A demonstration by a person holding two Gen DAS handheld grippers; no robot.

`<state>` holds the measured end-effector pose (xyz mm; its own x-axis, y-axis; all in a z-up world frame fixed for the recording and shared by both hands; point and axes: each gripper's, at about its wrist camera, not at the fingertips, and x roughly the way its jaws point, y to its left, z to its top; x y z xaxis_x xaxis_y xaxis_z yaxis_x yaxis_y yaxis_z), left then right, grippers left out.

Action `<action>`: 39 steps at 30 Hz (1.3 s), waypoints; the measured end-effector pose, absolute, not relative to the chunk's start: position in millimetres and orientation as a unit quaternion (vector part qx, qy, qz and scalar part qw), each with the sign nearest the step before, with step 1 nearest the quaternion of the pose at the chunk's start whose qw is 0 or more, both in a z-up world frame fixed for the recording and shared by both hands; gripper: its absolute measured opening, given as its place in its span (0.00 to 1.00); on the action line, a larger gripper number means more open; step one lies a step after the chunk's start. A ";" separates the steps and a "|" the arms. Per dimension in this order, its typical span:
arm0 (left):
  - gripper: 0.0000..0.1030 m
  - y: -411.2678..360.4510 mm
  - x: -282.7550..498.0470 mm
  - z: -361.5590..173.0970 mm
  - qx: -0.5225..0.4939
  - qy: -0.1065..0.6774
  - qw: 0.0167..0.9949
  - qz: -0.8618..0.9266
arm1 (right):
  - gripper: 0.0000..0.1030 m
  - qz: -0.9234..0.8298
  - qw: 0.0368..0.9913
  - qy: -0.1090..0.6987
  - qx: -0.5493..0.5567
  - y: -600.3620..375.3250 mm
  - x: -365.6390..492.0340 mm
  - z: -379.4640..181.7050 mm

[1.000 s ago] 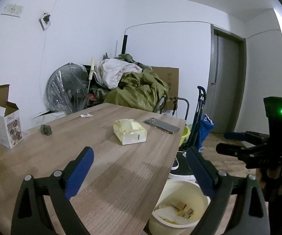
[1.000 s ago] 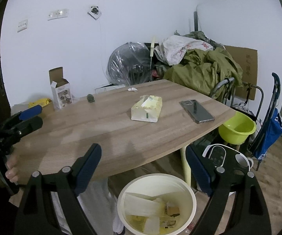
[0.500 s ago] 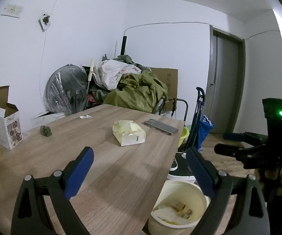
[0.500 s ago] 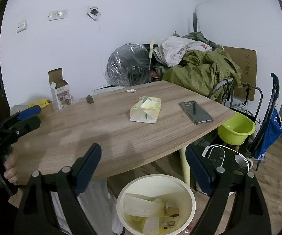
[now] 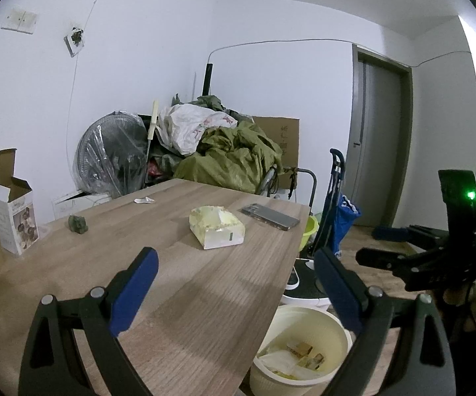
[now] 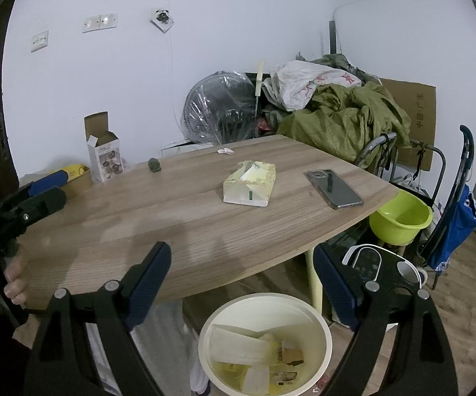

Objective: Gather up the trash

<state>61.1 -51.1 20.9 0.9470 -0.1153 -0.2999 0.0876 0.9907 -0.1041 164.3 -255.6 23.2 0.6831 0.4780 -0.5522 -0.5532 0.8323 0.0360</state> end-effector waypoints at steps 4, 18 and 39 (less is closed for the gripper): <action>0.93 -51.5 60.4 20.7 -0.045 0.154 0.986 -0.052 | 0.84 0.282 0.915 0.281 -0.067 -255.4 164.4 23.2; 0.93 -52.9 58.4 22.4 -0.045 0.156 0.985 -0.057 | 0.84 0.282 0.915 0.279 -0.071 -255.3 164.7 24.2; 0.93 -51.0 57.2 22.0 -0.042 0.155 0.985 -0.063 | 0.84 0.285 0.914 0.278 -0.076 -253.3 163.6 25.3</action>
